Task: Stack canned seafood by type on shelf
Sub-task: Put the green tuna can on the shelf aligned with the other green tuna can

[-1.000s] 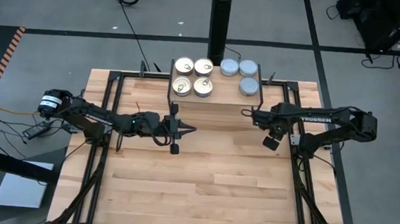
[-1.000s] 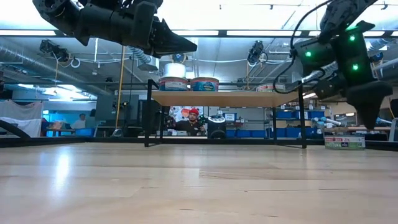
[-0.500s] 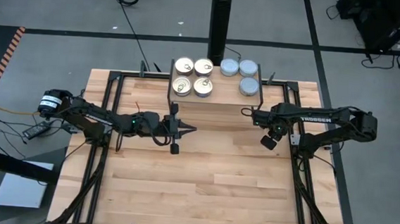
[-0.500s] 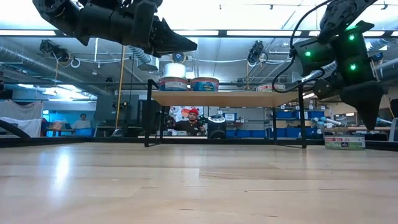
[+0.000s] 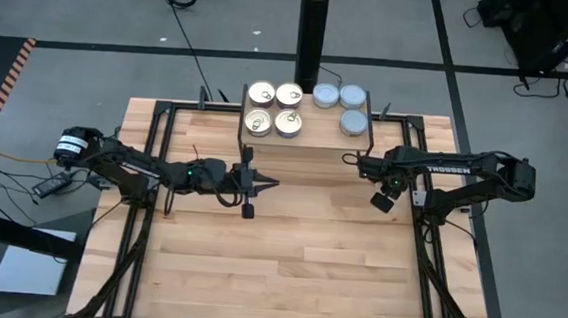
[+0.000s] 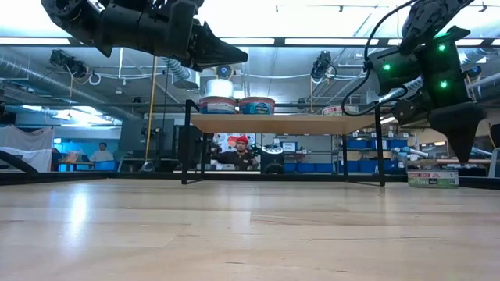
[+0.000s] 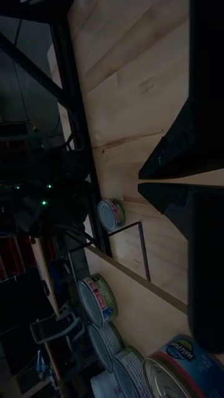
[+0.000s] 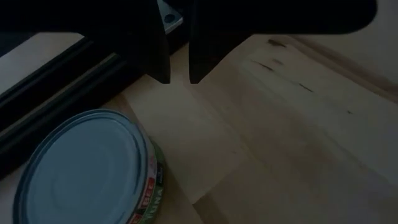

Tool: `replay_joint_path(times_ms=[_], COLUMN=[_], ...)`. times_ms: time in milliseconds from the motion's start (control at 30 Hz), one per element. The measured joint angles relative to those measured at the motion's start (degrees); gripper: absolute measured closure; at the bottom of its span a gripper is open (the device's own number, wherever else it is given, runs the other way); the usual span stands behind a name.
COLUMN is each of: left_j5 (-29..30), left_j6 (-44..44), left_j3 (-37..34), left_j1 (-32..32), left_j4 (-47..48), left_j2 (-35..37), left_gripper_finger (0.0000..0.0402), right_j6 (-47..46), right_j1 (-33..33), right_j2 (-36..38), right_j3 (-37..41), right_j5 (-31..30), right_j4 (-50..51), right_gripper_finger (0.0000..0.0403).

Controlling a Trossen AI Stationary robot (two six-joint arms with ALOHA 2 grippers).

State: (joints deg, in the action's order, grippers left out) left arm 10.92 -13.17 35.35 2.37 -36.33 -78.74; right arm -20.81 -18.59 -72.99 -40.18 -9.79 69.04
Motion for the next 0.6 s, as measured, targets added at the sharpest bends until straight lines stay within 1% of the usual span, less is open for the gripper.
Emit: replay_joint_path(times_ms=[300,600], left_j5=[0.0,0.0], left_j6=[0.0,-0.1], left_j3=[0.0,0.0], left_j1=[0.0,0.0], left_j4=[0.1,0.0], left_j2=[0.0,0.0], left_gripper_finger=[0.0376,0.0376], right_j6=[-0.2,-3.0], right_j1=[0.6,3.9], right_j2=[0.0,2.5], right_j3=[0.0,0.0], right_j5=[4.8,5.0], right_j4=[0.4,0.5], right_gripper_finger=[0.0329,0.0329])
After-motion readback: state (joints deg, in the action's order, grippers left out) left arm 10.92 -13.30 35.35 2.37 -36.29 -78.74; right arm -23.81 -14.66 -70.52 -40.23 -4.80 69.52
